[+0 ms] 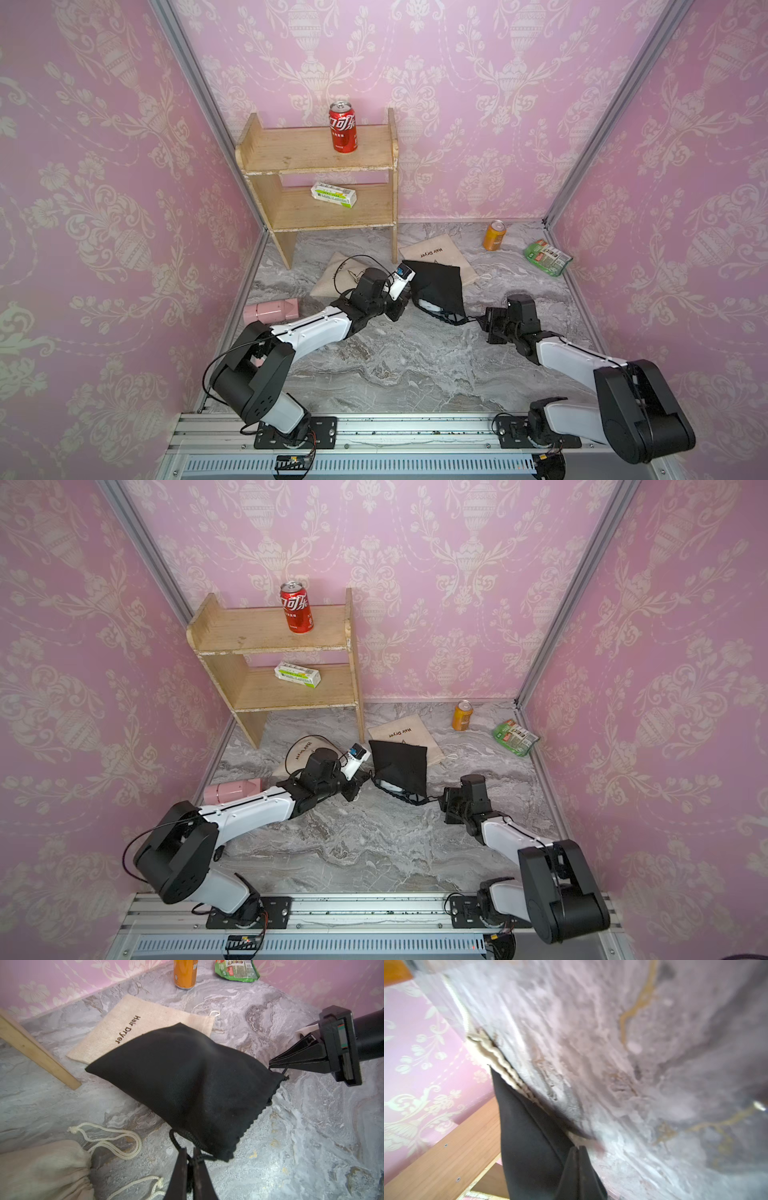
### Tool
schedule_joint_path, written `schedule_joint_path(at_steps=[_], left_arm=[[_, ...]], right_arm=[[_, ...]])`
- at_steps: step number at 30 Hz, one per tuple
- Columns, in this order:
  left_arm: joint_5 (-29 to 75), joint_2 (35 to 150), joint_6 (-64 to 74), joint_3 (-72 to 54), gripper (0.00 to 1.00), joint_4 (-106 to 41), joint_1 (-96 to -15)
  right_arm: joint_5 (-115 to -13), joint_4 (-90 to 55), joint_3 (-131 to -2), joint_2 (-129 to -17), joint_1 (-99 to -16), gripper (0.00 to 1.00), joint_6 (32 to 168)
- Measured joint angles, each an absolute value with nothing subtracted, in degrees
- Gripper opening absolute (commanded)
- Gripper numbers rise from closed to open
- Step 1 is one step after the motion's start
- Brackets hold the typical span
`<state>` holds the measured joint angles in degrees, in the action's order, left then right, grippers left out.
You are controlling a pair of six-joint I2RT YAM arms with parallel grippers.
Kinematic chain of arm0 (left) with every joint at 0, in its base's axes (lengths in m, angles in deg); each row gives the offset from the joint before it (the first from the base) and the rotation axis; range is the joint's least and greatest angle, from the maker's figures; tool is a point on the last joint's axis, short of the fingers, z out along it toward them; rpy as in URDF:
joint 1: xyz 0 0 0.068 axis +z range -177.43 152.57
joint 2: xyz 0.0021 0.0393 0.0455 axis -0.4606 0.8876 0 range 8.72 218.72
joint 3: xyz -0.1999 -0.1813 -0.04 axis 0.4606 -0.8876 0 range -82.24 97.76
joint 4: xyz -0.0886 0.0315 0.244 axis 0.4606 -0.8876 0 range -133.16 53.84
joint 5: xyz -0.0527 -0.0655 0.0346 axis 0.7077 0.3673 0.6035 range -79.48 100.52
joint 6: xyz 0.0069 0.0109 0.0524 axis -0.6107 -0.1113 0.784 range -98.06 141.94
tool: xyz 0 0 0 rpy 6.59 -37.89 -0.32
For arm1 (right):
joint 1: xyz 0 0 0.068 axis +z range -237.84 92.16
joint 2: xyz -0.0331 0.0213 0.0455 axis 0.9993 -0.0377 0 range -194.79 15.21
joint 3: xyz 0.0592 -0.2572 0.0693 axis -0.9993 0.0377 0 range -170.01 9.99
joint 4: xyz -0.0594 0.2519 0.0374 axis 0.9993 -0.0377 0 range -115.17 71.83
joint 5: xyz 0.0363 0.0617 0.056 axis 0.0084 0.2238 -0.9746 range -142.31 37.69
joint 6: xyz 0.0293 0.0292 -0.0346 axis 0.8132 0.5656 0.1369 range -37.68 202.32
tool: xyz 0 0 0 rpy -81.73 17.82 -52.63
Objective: Pack away hair dryers
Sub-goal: Pull the drawstrings on both sides of the drawstring bag.
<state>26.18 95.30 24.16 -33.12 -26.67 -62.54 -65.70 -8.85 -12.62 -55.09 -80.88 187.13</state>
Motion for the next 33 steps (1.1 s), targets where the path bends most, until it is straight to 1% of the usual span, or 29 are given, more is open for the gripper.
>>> schedule_joint_path(at_steps=[4,9,13,23,26,33], left_arm=[[25.3,92.4,24.2,-27.8,0.0,-31.5,-62.6],[22.8,92.2,25.7,-20.8,0.0,-36.0,-62.6],[20.3,94.5,27.3,-13.5,0.0,-39.8,-62.5],[15.9,100.7,30.6,1.5,0.0,-47.4,-61.3],[14.5,101.0,31.4,3.7,0.0,-49.1,-60.5],[13.0,99.8,32.0,4.3,0.0,-52.9,-58.1]], right_arm=[[-64.9,-15.3,-16.6,-49.1,-84.7,0.0,183.8],[-64.3,-21.7,-25.2,-48.1,-88.9,0.0,177.4],[-63.5,-26.4,-34.1,-50.6,-90.7,0.0,171.3],[-60.6,-38.4,-57.2,-60.8,-90.8,0.0,151.9],[-59.2,-41.2,-60.2,-61.1,-90.9,0.0,147.0],[-56.1,-46.7,-61.1,-58.7,-92.3,0.0,140.2]])
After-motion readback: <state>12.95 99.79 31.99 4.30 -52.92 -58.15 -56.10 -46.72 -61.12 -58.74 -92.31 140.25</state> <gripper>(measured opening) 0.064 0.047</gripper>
